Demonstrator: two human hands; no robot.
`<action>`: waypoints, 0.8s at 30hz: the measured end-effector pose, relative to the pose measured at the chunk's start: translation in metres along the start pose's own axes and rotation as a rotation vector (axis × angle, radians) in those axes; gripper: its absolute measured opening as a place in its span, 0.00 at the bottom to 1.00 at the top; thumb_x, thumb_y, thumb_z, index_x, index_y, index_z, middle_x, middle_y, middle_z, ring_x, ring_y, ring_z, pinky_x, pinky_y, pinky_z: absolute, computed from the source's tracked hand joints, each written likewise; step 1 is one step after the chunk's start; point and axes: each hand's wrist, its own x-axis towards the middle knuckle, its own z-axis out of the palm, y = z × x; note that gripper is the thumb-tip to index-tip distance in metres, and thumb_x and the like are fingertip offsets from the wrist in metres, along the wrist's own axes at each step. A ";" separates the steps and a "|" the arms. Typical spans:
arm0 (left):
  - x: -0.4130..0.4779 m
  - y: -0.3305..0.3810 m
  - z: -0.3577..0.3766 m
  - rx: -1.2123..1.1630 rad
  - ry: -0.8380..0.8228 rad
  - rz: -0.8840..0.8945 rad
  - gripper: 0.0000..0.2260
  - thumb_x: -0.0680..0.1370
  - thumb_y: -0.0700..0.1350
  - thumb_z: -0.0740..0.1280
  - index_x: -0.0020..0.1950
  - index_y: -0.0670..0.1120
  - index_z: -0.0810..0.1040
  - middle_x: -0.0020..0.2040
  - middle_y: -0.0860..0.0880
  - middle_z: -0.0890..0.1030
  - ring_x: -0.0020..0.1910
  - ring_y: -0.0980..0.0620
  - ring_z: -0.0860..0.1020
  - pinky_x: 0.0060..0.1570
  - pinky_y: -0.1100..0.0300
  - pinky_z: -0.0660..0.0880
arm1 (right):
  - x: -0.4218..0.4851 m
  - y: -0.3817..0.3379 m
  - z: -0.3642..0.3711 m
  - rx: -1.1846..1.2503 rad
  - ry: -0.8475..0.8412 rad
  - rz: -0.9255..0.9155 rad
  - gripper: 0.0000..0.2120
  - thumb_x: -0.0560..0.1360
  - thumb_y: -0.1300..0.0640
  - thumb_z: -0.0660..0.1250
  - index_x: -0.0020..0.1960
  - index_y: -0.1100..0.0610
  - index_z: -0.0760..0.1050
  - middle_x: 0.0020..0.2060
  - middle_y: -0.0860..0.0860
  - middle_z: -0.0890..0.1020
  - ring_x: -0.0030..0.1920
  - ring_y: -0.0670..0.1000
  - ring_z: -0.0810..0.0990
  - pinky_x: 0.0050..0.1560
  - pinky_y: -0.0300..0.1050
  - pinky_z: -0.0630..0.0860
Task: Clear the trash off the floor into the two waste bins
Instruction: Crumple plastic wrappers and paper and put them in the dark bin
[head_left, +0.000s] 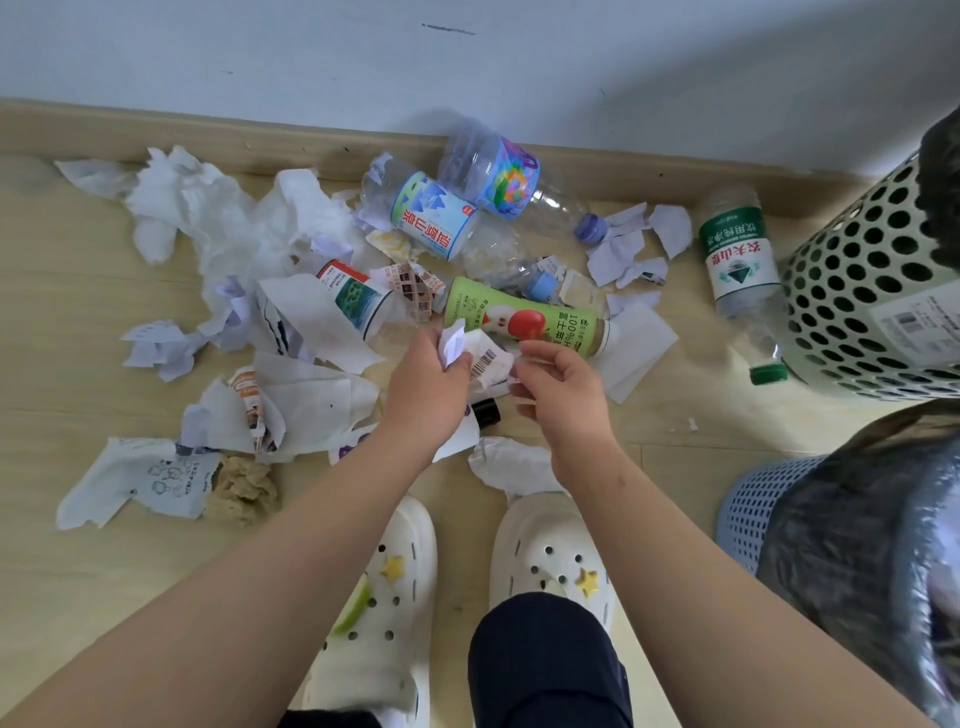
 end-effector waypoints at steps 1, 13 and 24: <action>-0.001 -0.004 -0.002 0.002 0.013 -0.009 0.06 0.80 0.43 0.58 0.57 0.48 0.68 0.44 0.52 0.73 0.37 0.55 0.74 0.30 0.64 0.67 | 0.000 0.005 -0.003 -0.114 0.048 -0.010 0.09 0.77 0.62 0.62 0.52 0.51 0.75 0.43 0.47 0.78 0.41 0.45 0.76 0.42 0.37 0.73; 0.002 -0.039 -0.014 0.168 -0.031 -0.099 0.08 0.79 0.36 0.54 0.52 0.48 0.67 0.48 0.46 0.74 0.51 0.41 0.77 0.48 0.47 0.75 | 0.011 0.051 -0.006 -1.301 -0.153 -0.006 0.19 0.72 0.65 0.60 0.61 0.52 0.68 0.60 0.54 0.68 0.60 0.57 0.68 0.53 0.50 0.71; 0.016 -0.026 -0.015 0.157 -0.078 -0.009 0.06 0.79 0.37 0.55 0.50 0.46 0.70 0.53 0.42 0.75 0.46 0.47 0.76 0.33 0.62 0.70 | 0.020 0.020 -0.002 -0.405 0.070 0.047 0.08 0.75 0.61 0.64 0.39 0.53 0.68 0.34 0.46 0.72 0.33 0.44 0.69 0.31 0.37 0.65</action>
